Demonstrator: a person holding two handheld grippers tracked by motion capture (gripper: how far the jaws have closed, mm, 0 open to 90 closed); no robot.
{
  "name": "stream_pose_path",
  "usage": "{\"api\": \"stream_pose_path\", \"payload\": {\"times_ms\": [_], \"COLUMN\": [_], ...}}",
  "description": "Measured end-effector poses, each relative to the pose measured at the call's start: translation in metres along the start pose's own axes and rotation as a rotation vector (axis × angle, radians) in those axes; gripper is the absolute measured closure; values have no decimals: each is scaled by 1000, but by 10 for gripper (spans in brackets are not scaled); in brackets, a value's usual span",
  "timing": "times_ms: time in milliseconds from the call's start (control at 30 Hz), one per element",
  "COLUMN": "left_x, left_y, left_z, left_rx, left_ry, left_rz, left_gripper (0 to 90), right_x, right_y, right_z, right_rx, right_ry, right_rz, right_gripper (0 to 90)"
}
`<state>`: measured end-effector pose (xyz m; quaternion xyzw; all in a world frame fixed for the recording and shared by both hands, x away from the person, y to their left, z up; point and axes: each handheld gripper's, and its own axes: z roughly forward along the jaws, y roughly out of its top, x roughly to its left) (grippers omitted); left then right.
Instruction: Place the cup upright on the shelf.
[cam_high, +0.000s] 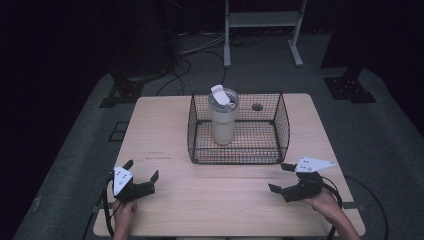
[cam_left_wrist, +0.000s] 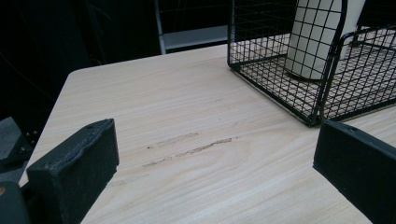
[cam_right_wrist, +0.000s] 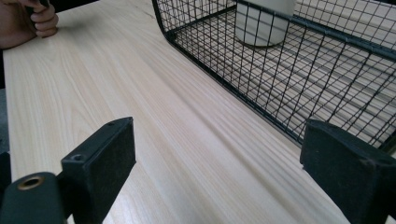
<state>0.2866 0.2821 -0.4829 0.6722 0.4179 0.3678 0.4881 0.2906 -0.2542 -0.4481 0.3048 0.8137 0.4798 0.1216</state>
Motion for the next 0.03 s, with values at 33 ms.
{"api": "stream_pose_path", "payload": {"times_ms": [33], "left_x": [0], "left_y": [0], "left_z": [0], "left_rx": [0], "left_ry": [0], "left_rz": [0], "left_gripper": [0], "right_x": [1], "right_y": [-3], "right_z": [0], "right_rx": [-2], "right_ry": [-7], "right_rz": [1], "right_gripper": [98]}}
